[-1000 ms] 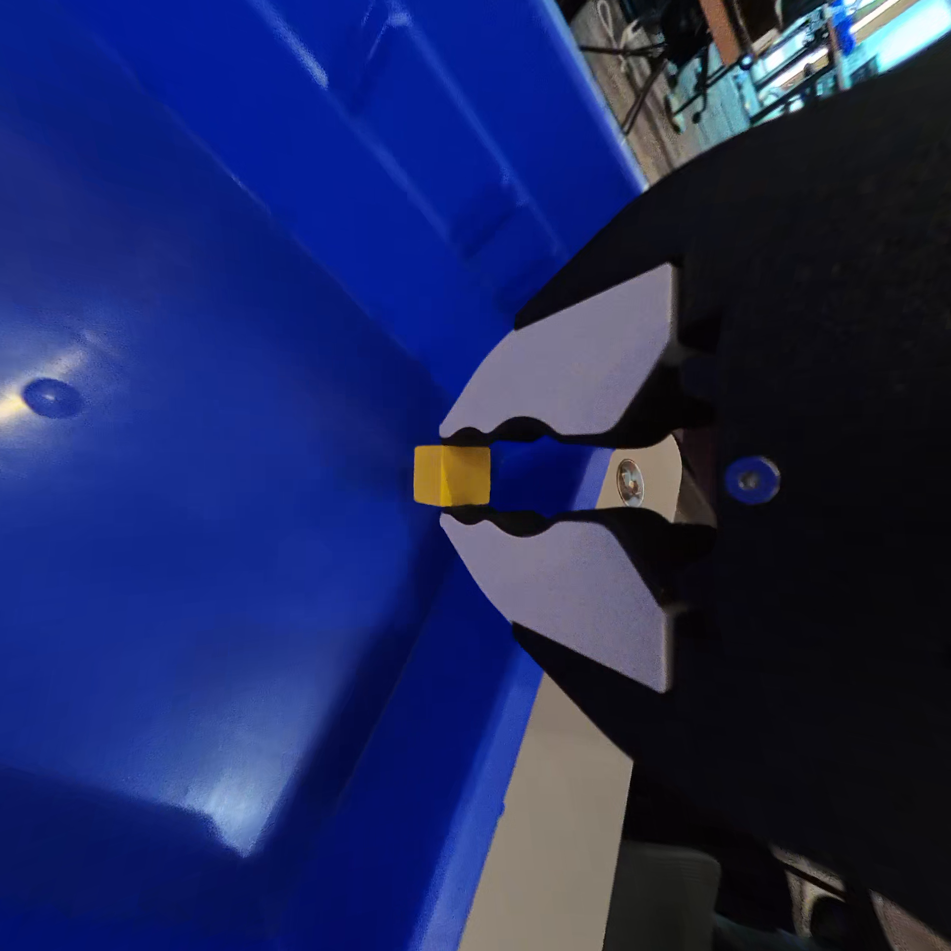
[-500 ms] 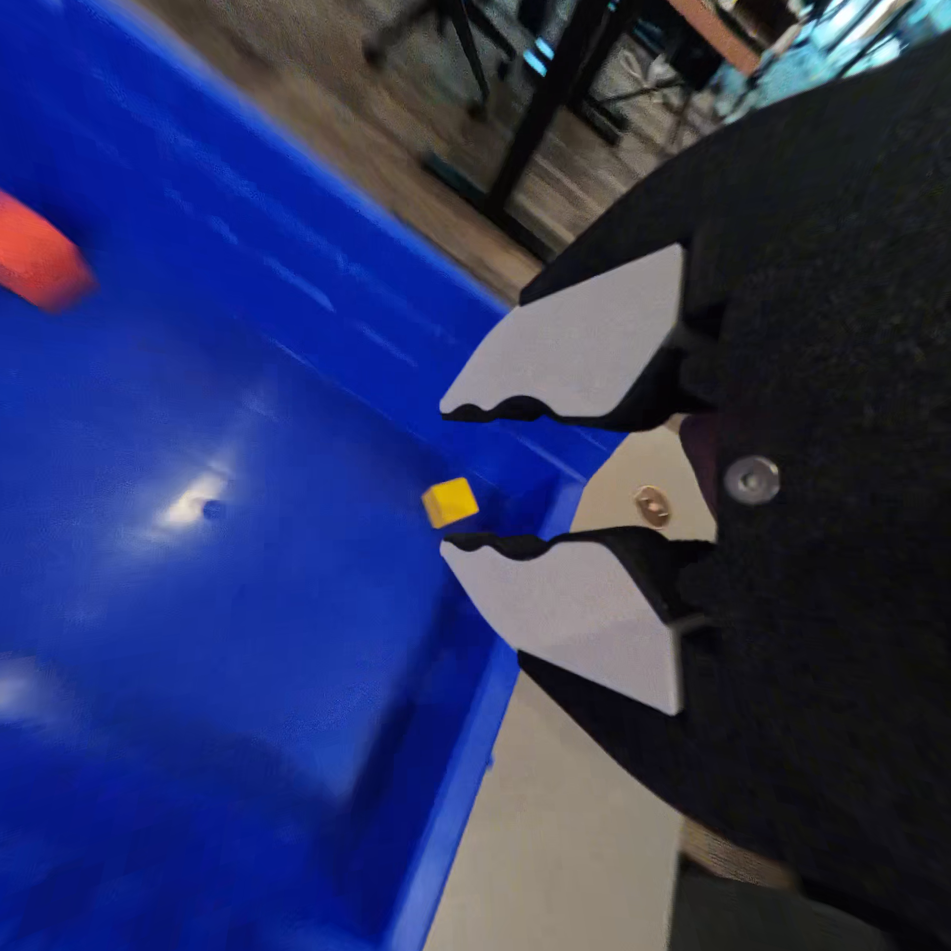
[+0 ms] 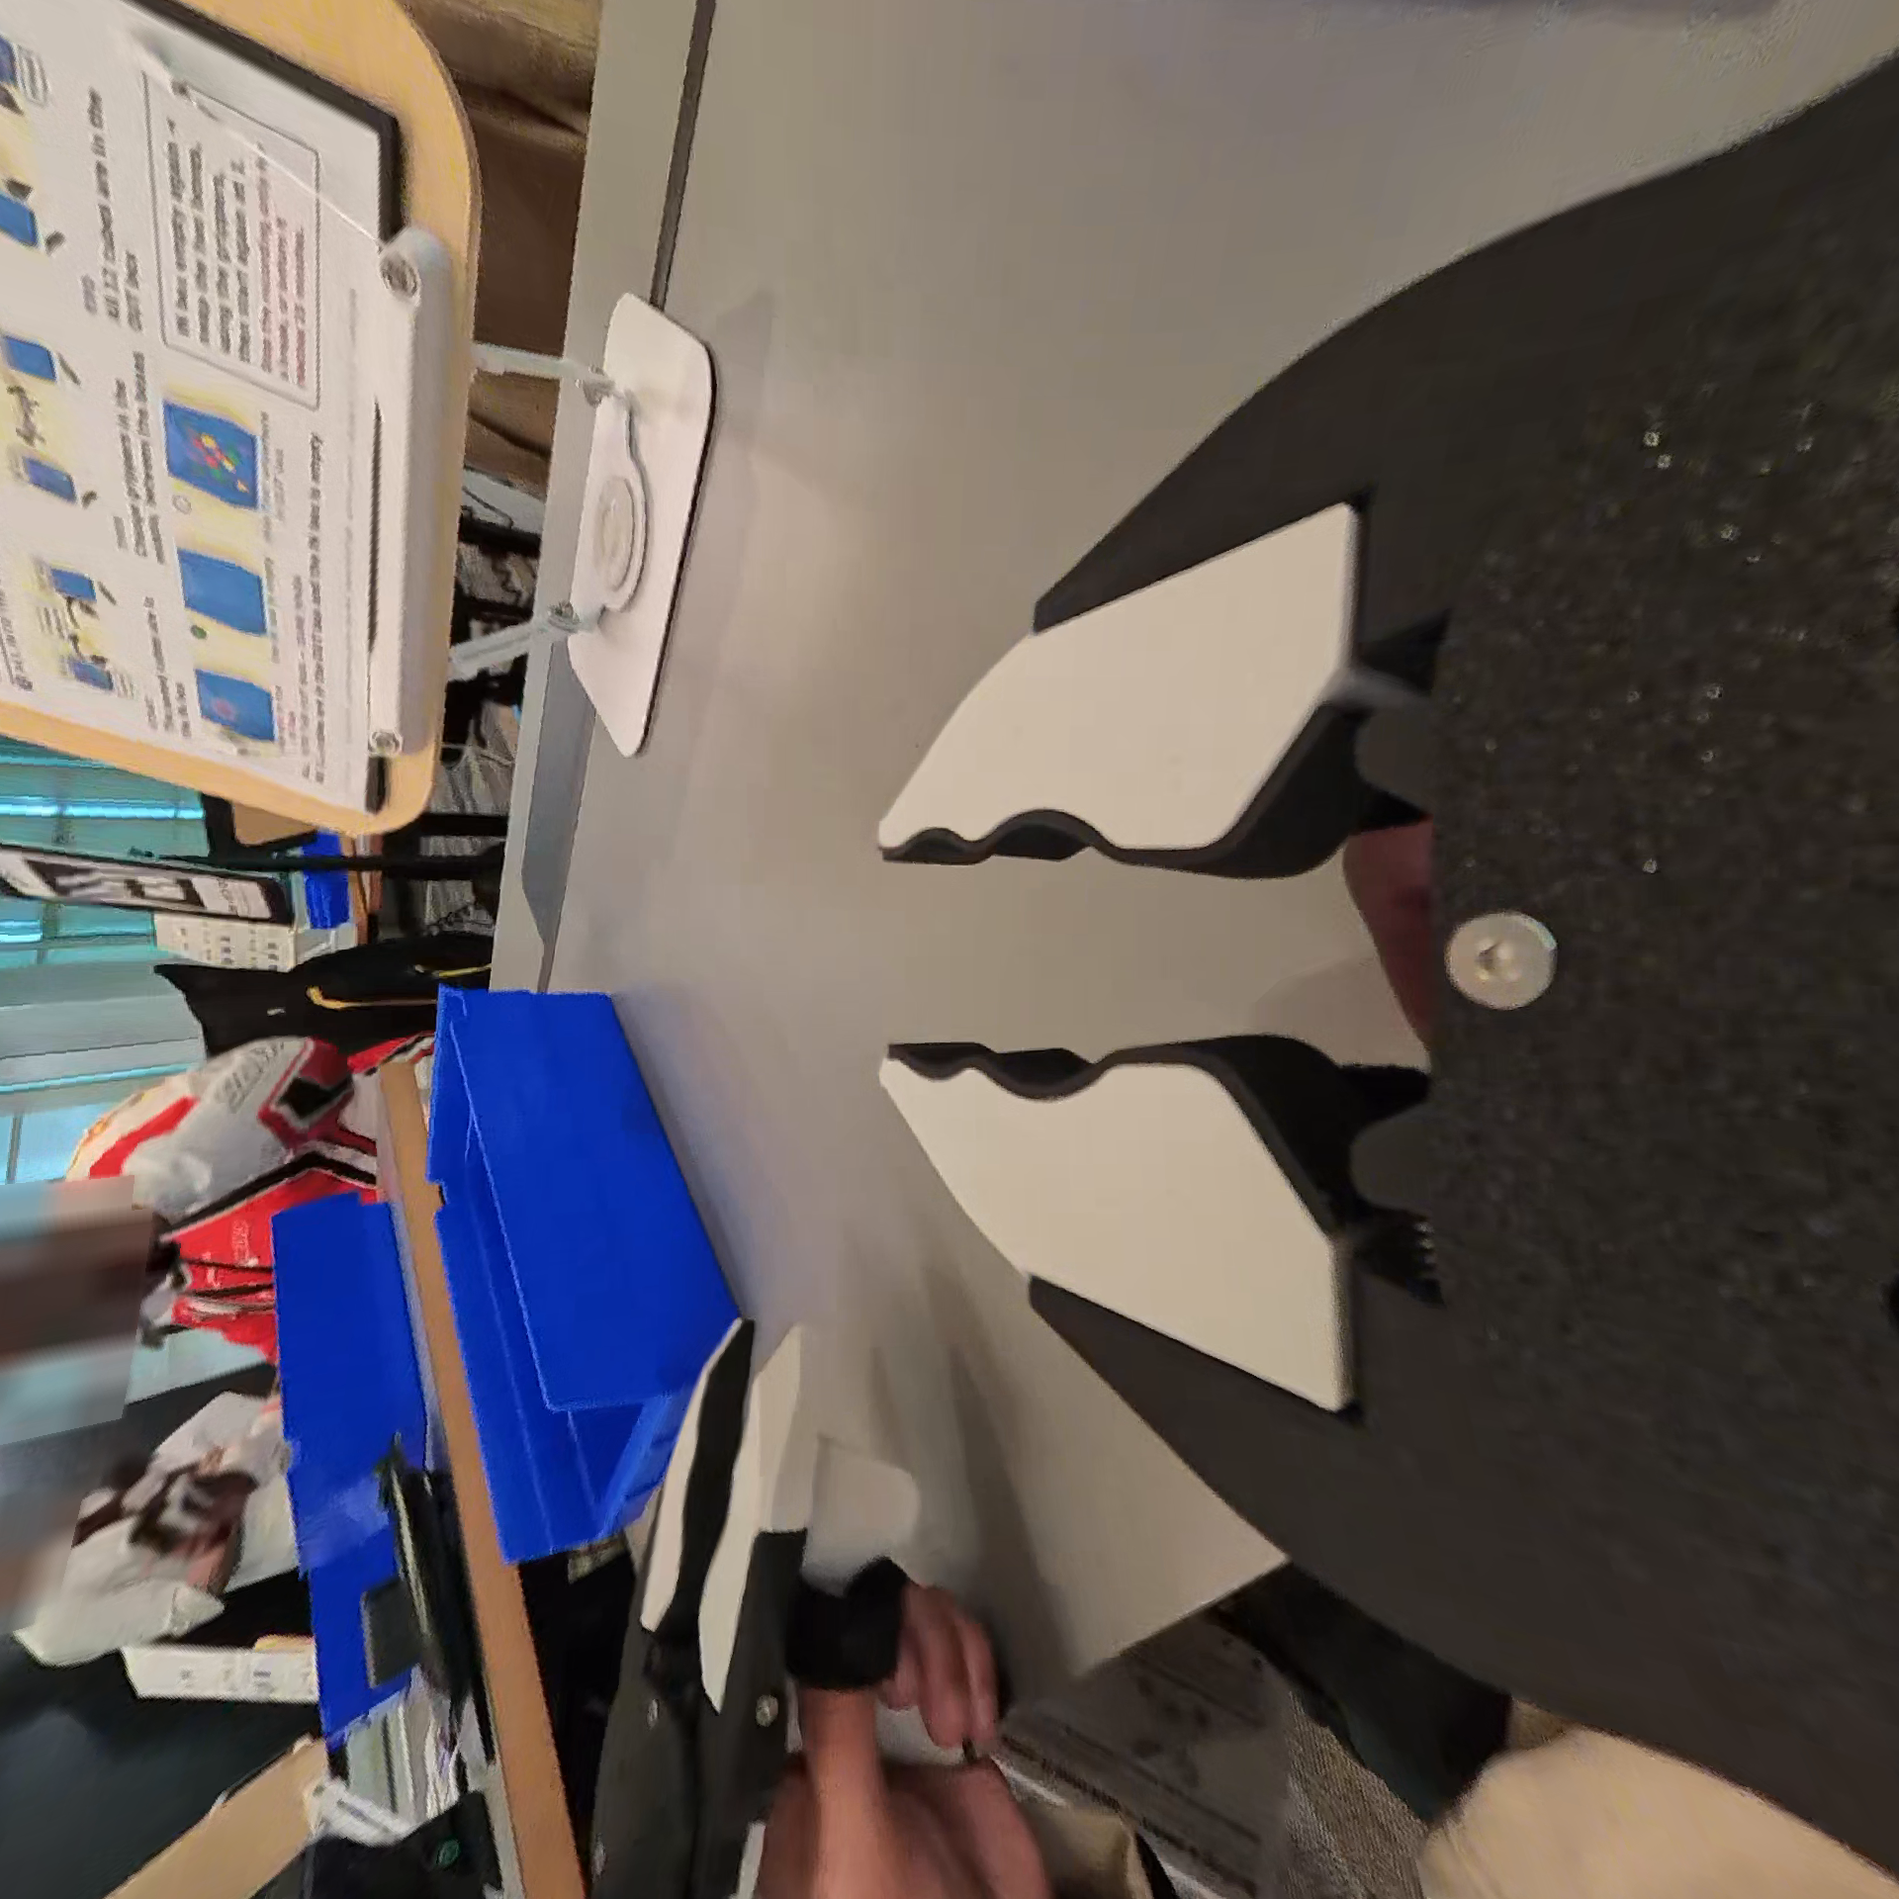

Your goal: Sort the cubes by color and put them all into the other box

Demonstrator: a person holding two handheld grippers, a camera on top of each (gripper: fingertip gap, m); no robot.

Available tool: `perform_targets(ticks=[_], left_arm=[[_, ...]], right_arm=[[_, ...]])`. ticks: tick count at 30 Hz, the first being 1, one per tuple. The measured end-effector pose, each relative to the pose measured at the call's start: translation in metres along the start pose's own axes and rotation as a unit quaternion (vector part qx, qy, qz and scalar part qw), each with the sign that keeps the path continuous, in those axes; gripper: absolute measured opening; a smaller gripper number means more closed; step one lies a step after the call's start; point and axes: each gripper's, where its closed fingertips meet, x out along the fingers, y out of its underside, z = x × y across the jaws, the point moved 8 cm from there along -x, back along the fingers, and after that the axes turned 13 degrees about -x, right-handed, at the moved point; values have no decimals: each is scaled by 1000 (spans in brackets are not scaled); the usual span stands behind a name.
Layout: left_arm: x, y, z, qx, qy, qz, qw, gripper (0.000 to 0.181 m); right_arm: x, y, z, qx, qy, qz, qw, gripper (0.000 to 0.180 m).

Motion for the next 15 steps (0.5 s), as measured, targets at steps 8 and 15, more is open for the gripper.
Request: perform_targets(ticks=[8, 15], left_arm=[[-23, -15, 5, -7, -5, 11, 1000, 53], [-70, -116, 106, 4, -112, 48, 993, 47]], right_arm=[[-9, 3, -1, -18, 2, 9, 1000, 31], [-8, 4, -4, -14, -2, 13, 1000, 30]])
